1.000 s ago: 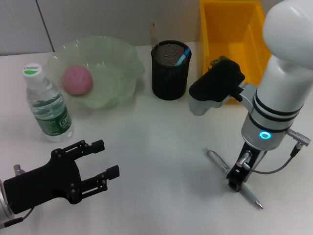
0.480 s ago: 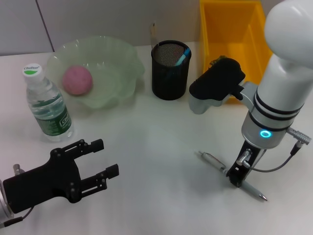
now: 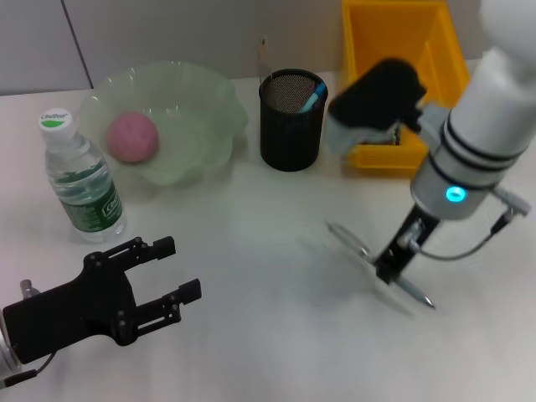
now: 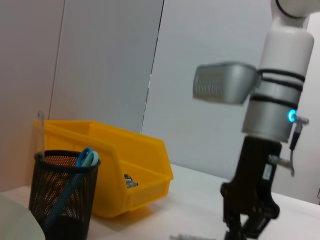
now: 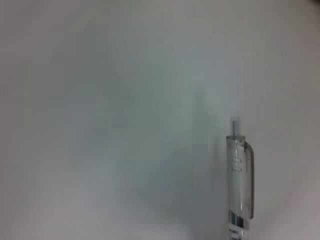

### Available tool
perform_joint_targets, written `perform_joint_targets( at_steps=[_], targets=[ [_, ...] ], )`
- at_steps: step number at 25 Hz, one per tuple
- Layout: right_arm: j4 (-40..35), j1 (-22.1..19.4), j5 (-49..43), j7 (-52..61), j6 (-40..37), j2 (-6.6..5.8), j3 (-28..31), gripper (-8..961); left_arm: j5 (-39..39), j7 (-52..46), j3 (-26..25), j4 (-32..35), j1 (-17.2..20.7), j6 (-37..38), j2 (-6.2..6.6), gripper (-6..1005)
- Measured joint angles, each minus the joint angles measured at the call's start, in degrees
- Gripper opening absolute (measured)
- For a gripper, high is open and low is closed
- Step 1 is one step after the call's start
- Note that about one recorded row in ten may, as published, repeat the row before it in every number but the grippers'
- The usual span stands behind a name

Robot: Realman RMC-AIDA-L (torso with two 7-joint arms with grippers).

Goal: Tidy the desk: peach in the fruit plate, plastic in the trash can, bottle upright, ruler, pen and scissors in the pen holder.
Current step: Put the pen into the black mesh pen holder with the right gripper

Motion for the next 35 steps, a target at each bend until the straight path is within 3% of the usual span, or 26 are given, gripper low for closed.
perform_joint_targets(
  at_steps=[8, 14, 24, 35],
  targets=[
    [-7.07, -2.73, 9.82, -15.34, 2.05, -0.14, 14.26, 120, -0.28, -0.01, -0.07, 0.00, -0.13, -0.08, 0.05, 760],
    [-7.31, -7.30, 23.02, -30.99, 10.14, -0.21, 21.17, 123, -0.50, 0.24, -0.75, 0.00, -0.48, -0.17, -0.10, 761],
    [7.12, -11.51, 52.19, -58.83, 27.64, -0.15, 25.64, 128, -0.54, 0.25, -0.87, 0.00, -0.96, -0.20, -0.24, 762],
    [25.25, -10.89, 78.25, -89.71, 35.59, -0.11, 25.51, 133, -0.71, -0.53, -0.87, -0.32, -1.81, -1.09, -0.33, 762]
  ],
)
